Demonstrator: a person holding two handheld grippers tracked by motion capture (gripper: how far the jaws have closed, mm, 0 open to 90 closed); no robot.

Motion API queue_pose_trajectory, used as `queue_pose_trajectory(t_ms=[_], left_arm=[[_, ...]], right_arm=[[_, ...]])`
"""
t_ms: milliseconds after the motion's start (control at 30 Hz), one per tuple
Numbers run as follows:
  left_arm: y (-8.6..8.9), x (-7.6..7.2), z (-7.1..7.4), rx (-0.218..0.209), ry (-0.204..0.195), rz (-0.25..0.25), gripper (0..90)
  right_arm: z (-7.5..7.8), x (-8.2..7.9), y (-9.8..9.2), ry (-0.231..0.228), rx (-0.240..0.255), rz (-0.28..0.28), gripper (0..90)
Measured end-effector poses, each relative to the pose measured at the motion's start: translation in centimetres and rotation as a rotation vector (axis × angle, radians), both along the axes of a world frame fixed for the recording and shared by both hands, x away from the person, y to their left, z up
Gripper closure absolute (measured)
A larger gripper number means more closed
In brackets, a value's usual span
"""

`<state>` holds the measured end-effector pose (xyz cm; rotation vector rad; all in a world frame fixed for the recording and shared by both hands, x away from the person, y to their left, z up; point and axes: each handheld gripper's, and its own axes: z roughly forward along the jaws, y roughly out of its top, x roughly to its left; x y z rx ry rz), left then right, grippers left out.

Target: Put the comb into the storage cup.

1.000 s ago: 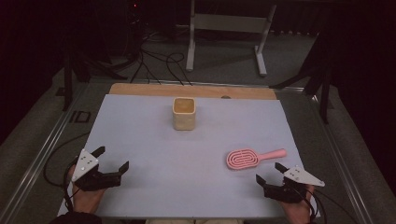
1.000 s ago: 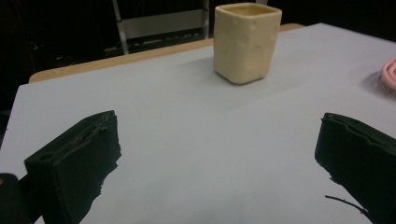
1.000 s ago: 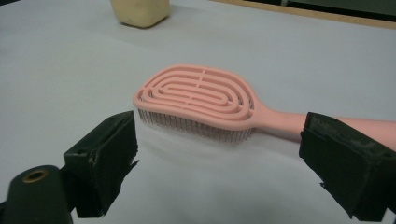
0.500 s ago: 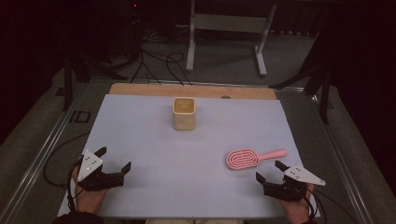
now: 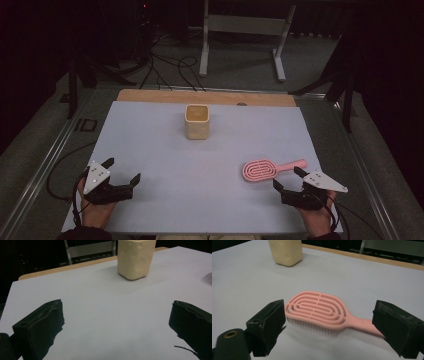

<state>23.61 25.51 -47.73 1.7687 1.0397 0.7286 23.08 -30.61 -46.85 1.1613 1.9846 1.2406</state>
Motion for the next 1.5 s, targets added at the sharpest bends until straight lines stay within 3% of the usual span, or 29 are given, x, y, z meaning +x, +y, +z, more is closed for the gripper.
queue_pose_trajectory(t_ms=[300, 500, 667, 1067, 1167, 1267, 1433, 1500], left_arm=[[-0.2, 0.1, -0.1, 0.004, 0.005, -0.003, 0.3], [-0.3, 0.1, -0.2, 0.005, 0.008, -0.007, 0.3], [-0.3, 0.1, -0.3, 0.008, 0.010, -0.008, 0.3], [-0.4, 0.0, -0.2, 0.010, 0.000, -0.003, 0.4], [-0.3, 0.0, -0.2, 0.009, 0.000, -0.002, 0.5], [-0.3, 0.0, -0.2, 0.009, -0.001, -0.002, 0.5], [-0.4, 0.0, -0.3, 0.006, 0.001, -0.003, 0.5], [-0.4, 0.0, -0.3, 0.006, 0.001, -0.003, 0.5]], right_arm=[[0.7, 1.5, 0.0, 0.010, -0.024, -0.021, 11.5], [1.2, 2.7, 0.0, 0.015, -0.004, -0.025, 11.7], [1.7, 3.9, 0.0, 0.010, -0.017, -0.037, 12.9], [2.1, 6.8, -1.1, 0.045, -0.020, -0.089, 15.6], [2.0, 7.7, -1.5, 0.069, -0.033, -0.116, 20.9], [1.7, 8.7, -2.0, 0.088, -0.013, -0.129, 30.4], [0.5, 10.3, -2.7, 0.145, -0.021, -0.174, 54.2], [0.0, 10.9, -2.8, 0.169, -0.056, -0.190, 63.2]])
